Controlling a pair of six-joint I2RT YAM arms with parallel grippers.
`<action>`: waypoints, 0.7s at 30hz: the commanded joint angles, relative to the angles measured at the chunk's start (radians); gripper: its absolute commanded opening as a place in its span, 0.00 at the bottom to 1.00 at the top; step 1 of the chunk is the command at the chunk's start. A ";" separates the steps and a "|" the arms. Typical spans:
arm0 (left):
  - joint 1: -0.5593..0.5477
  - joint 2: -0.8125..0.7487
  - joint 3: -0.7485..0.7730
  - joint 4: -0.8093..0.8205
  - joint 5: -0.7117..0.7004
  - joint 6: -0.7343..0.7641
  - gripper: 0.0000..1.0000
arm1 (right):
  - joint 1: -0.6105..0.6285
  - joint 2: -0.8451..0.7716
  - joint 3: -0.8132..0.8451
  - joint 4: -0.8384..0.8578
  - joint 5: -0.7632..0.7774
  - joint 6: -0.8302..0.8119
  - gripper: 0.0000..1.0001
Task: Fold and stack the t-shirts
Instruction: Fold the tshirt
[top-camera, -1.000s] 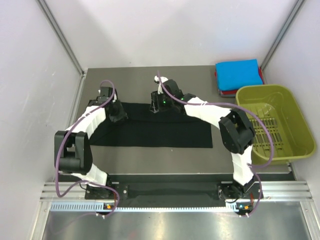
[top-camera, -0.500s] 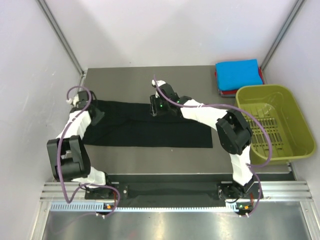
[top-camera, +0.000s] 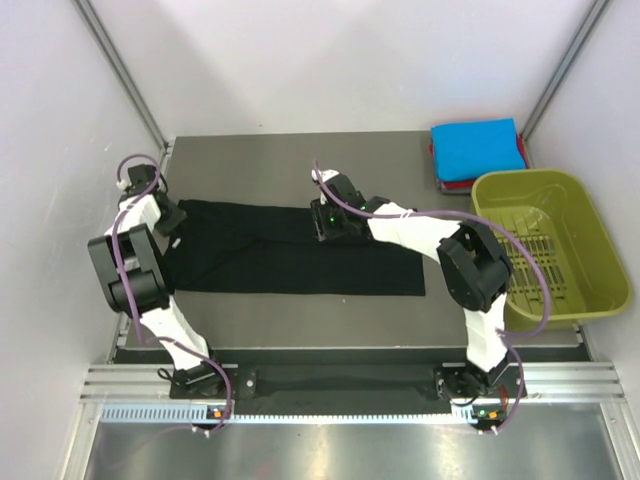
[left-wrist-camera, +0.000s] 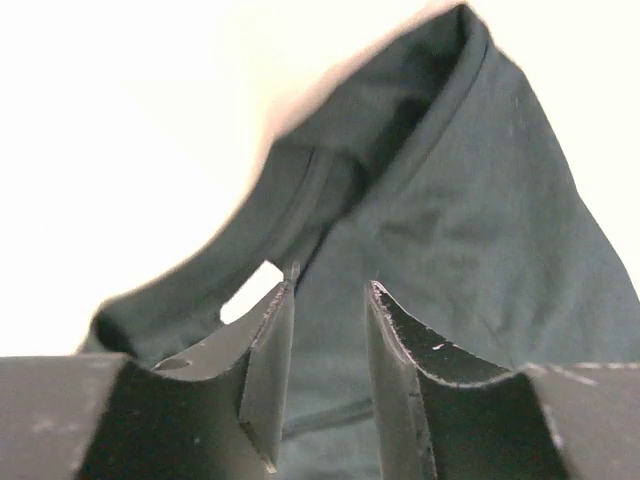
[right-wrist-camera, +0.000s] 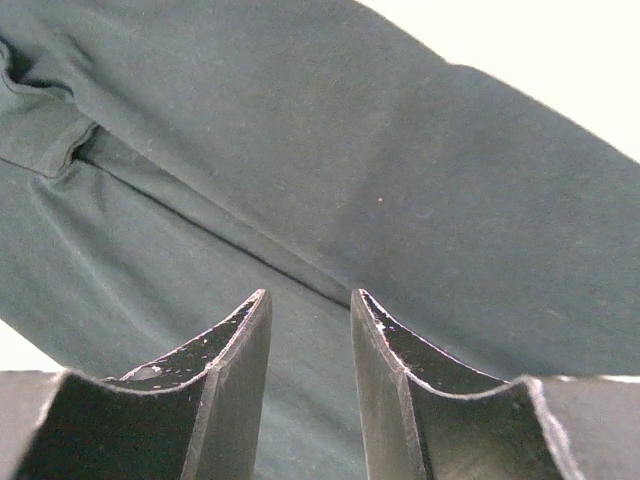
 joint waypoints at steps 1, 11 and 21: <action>0.013 0.061 0.076 -0.032 -0.020 0.087 0.40 | -0.022 -0.084 0.005 0.001 0.005 -0.031 0.38; 0.021 0.102 0.163 -0.119 -0.058 0.078 0.34 | -0.042 -0.068 0.045 0.006 -0.051 -0.020 0.39; -0.070 -0.175 0.004 -0.239 -0.129 0.107 0.33 | -0.040 -0.084 -0.018 0.135 -0.174 0.072 0.39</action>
